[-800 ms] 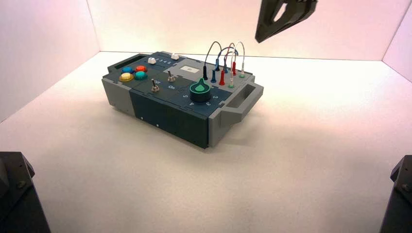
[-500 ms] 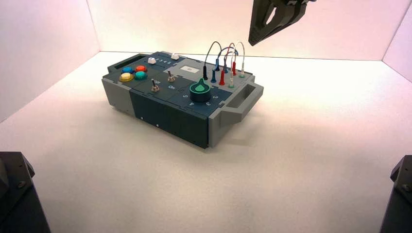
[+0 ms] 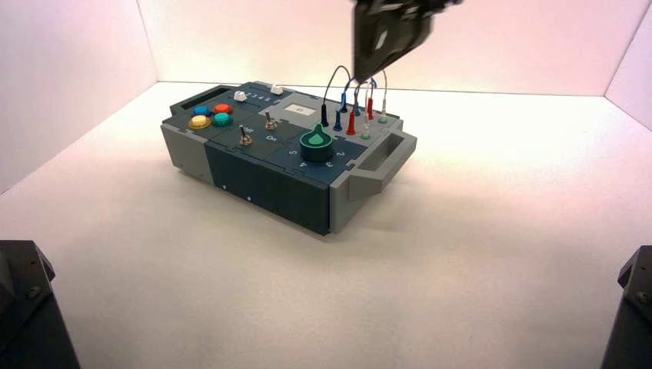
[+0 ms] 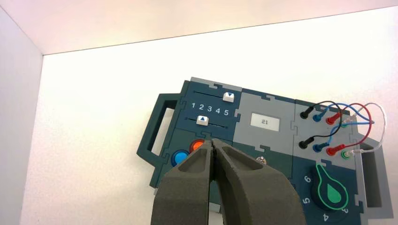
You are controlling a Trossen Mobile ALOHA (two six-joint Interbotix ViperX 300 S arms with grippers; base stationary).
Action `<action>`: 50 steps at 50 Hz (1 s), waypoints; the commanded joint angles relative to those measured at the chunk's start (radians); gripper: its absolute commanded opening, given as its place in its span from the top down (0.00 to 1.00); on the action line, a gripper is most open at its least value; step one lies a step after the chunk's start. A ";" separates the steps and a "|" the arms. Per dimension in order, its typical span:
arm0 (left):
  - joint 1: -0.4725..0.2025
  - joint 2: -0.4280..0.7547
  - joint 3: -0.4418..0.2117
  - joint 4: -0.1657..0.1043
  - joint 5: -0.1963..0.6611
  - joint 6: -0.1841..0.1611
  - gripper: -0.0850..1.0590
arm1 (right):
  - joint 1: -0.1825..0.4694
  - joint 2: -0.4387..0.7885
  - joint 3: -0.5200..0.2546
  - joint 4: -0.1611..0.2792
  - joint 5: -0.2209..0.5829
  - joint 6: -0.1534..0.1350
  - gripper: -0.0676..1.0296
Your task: Turn the knob to position 2.
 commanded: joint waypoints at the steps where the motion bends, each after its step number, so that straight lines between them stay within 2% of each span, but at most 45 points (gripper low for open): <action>1: 0.003 -0.011 -0.012 0.000 -0.011 0.006 0.95 | 0.006 0.083 -0.078 0.005 -0.003 0.000 0.96; 13: 0.003 -0.015 -0.011 0.000 -0.011 0.006 0.95 | 0.005 0.258 -0.181 0.000 -0.003 -0.002 0.96; 21: 0.003 -0.021 -0.008 0.000 -0.011 0.006 0.95 | 0.005 0.330 -0.242 0.002 -0.003 -0.002 0.96; 35: 0.003 -0.035 -0.003 0.000 -0.011 0.006 0.95 | 0.003 0.376 -0.310 -0.006 -0.002 0.000 0.96; 50: 0.003 -0.057 0.002 0.000 -0.011 0.006 0.95 | -0.003 0.428 -0.336 -0.028 0.005 0.002 0.96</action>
